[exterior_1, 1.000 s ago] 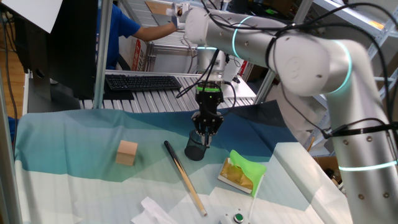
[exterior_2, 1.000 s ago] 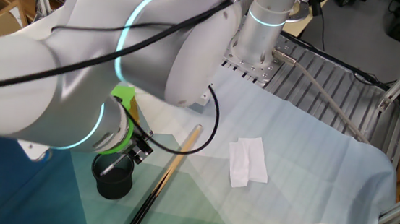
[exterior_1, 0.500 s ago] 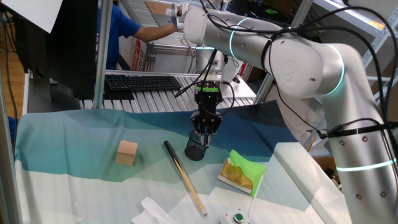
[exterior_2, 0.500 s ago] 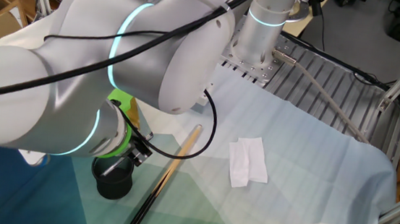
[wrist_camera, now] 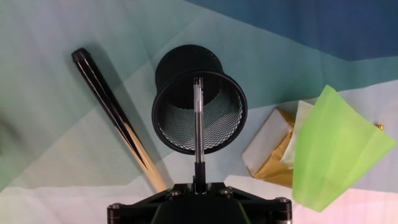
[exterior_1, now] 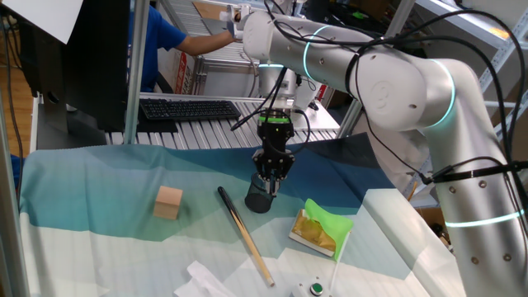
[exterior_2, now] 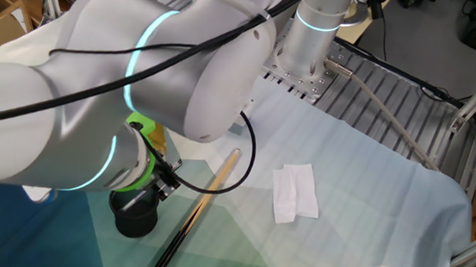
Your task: Put the pen into the pen holder
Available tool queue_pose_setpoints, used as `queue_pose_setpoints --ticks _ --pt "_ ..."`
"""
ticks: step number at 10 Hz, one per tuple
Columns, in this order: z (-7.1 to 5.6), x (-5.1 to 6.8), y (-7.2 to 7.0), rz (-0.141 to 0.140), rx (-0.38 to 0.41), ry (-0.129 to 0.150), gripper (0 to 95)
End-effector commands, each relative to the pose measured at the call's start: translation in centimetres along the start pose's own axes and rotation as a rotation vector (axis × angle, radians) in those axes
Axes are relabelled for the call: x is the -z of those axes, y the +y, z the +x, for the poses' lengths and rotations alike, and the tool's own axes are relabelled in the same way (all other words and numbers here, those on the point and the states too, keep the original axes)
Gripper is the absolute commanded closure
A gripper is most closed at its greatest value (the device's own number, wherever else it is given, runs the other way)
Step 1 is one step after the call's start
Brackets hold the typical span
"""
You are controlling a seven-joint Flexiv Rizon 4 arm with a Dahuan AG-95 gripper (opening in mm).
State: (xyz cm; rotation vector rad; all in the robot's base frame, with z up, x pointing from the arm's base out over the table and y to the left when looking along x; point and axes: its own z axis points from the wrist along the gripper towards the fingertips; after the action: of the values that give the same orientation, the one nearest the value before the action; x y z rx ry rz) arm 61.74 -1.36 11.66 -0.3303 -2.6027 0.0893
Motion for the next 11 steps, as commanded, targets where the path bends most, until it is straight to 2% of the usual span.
queue_pose_setpoints --ticks 1,11 --pt "-0.10 0.01 0.01 -0.004 0.004 0.000 95.0" --pt "-0.79 -0.10 0.17 -0.008 0.001 0.006 95.0"
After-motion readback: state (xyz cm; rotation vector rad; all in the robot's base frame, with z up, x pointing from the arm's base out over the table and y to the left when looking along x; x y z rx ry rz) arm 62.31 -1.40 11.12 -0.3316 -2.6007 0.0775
